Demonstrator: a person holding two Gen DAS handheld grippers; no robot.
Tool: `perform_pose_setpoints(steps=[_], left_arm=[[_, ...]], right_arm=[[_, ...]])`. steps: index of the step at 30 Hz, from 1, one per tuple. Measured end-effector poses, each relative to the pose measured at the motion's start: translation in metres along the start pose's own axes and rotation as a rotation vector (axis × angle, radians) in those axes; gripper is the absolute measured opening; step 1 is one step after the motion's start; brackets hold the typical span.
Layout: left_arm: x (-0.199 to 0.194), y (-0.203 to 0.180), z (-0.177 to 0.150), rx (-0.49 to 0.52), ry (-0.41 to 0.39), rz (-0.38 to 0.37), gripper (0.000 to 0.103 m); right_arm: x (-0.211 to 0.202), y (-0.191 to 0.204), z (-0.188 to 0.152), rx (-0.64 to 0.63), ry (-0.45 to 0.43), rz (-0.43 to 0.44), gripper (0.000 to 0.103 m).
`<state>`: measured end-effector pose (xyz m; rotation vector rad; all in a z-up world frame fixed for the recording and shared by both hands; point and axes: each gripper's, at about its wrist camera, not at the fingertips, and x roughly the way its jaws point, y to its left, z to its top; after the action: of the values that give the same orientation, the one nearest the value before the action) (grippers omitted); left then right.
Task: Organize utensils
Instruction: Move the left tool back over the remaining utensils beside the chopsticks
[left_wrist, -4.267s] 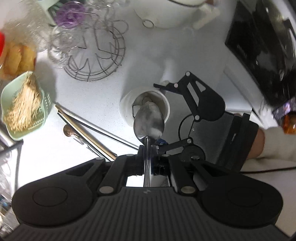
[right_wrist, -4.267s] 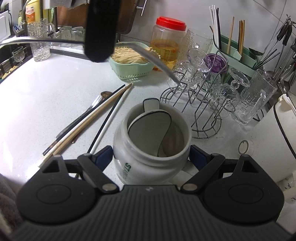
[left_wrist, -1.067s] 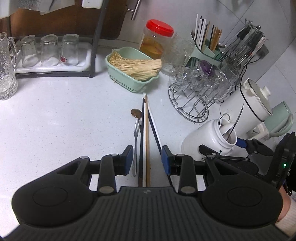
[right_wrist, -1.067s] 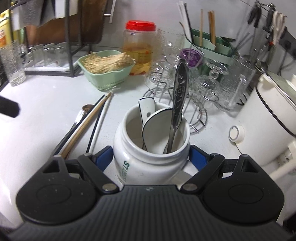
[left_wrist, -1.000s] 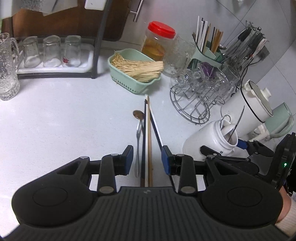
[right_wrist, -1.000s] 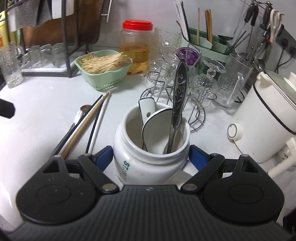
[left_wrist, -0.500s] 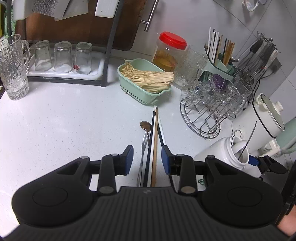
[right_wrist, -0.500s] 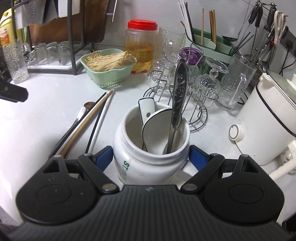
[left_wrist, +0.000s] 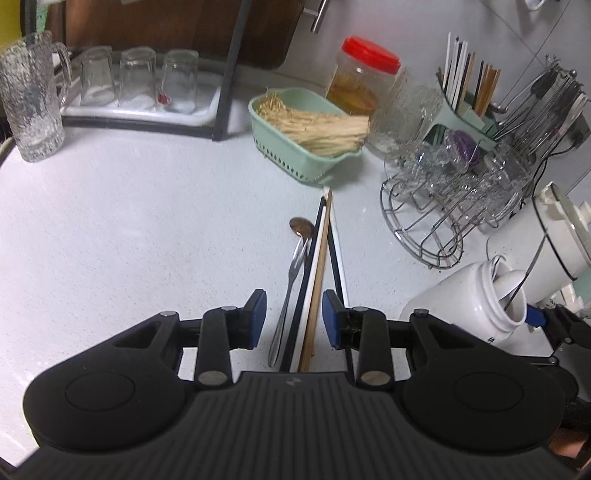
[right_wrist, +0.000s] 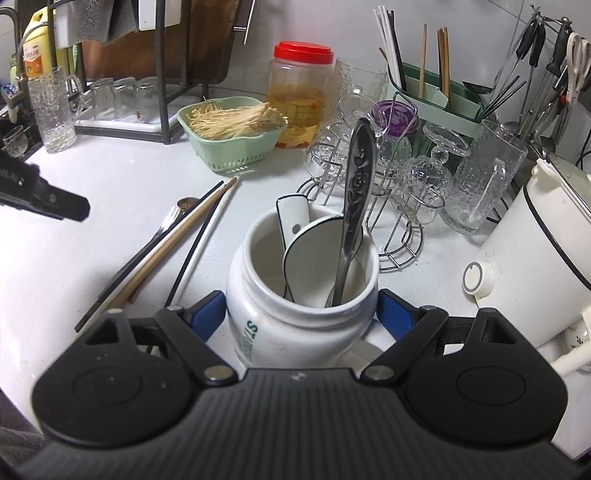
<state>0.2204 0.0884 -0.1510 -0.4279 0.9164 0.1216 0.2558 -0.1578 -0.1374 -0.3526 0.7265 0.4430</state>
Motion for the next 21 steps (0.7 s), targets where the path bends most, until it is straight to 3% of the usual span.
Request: perform_pose_setpoints(steps=[6, 15, 21], left_arm=[[0.032, -0.001, 0.007, 0.004, 0.070, -0.005, 0.038], [0.076, 0.006, 0.026, 0.024, 0.120, 0.047, 0.037], [0.093, 0.009, 0.034, 0.000, 0.150, -0.002, 0.037]], right_arm=[[0.006, -0.006, 0.004, 0.009, -0.005, -0.005, 0.090], [0.009, -0.011, 0.004, -0.008, -0.023, 0.004, 0.090], [0.010, -0.012, 0.006, -0.011, -0.017, 0.007, 0.090]])
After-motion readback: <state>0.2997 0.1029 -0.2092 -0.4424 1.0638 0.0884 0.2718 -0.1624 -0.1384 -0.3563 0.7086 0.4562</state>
